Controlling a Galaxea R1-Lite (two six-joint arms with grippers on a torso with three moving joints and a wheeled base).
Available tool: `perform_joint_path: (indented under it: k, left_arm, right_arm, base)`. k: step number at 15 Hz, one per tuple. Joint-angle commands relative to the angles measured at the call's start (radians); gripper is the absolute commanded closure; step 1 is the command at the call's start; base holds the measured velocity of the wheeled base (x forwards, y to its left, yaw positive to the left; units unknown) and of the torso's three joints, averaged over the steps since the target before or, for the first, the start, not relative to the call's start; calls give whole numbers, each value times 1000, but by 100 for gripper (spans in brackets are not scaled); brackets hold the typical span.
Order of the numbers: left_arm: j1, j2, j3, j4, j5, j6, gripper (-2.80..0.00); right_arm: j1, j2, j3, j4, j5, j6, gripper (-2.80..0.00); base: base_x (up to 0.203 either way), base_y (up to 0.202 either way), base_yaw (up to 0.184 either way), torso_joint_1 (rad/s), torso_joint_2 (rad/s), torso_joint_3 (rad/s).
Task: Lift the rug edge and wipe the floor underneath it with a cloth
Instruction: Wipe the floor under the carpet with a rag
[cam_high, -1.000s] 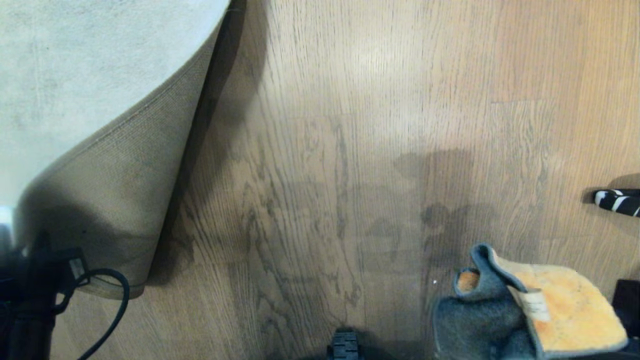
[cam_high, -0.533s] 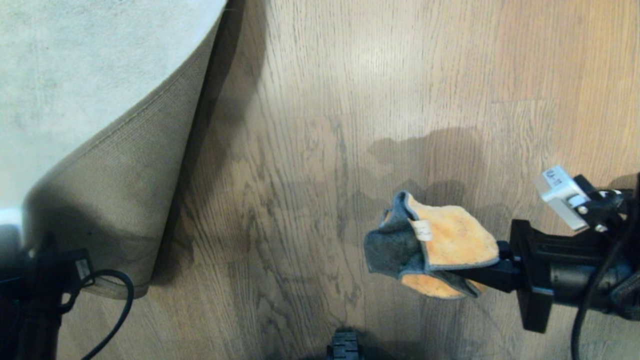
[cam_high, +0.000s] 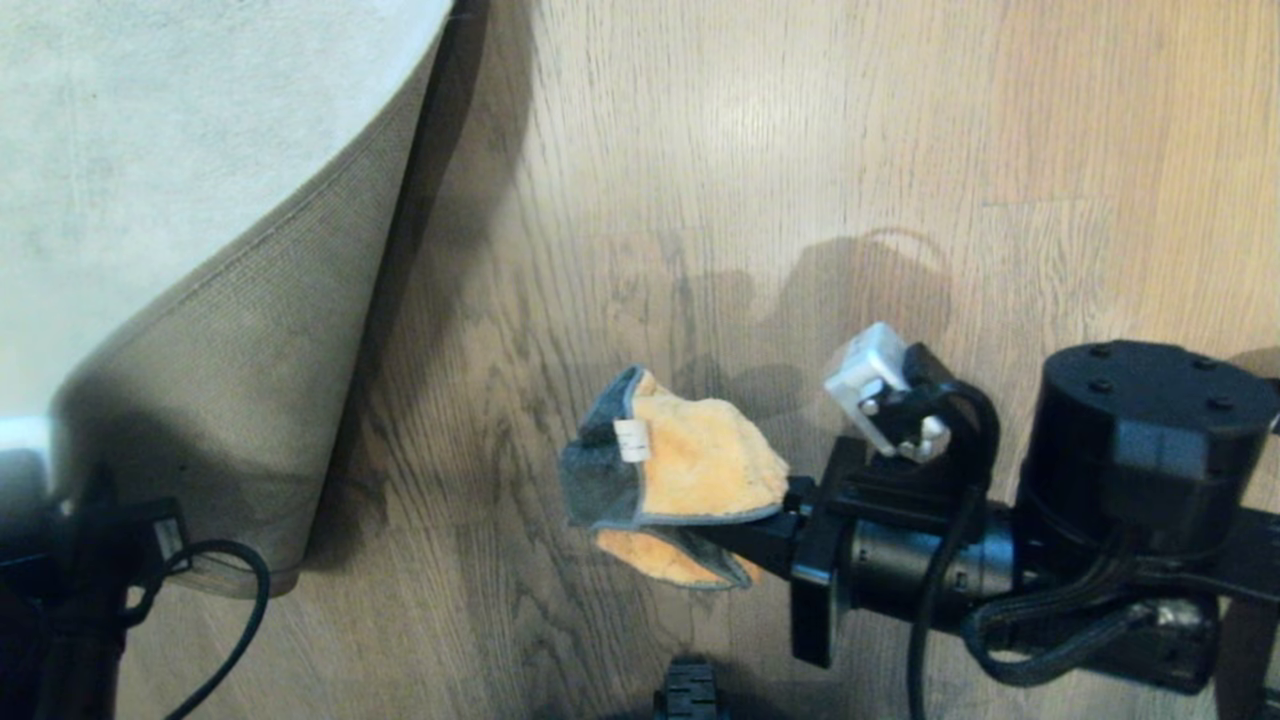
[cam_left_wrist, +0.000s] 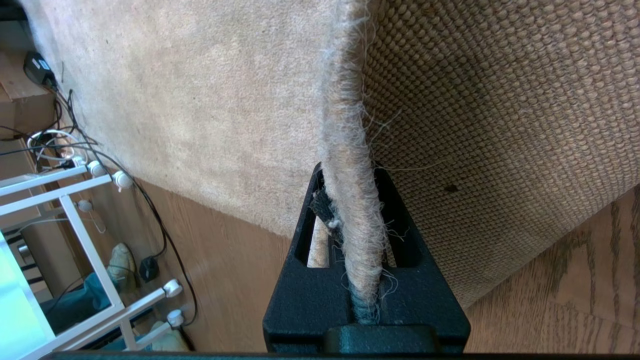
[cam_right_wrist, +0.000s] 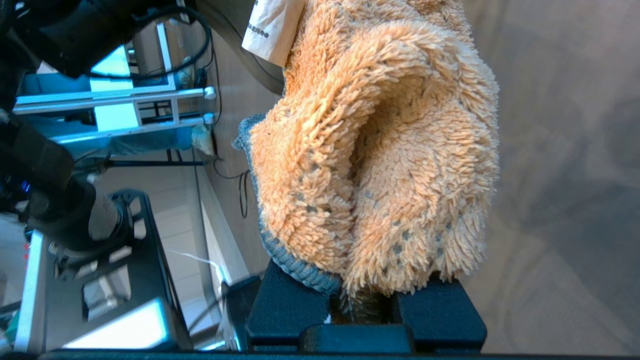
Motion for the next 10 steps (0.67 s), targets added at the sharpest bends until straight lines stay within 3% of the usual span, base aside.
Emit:
perform_joint_path:
  k: [1,6,10]
  left_arm:
    - [0,18,-2,-10,5,0,0]
    - [0,27,0,-10,6,-2,0]
    - [1,26,0,-12,9,-3,0]
  right_arm:
    - [91,101,-58,-5,-67,1,0]
    - [273,251,-147,-2,-266,-4,0]
    - [341,344,-173,-4,-378,-75,0]
  base:
    - [0,0,0,0,0,0]
    - [0,0,0,0,0,0]
    - [0,0,0,0,0,0]
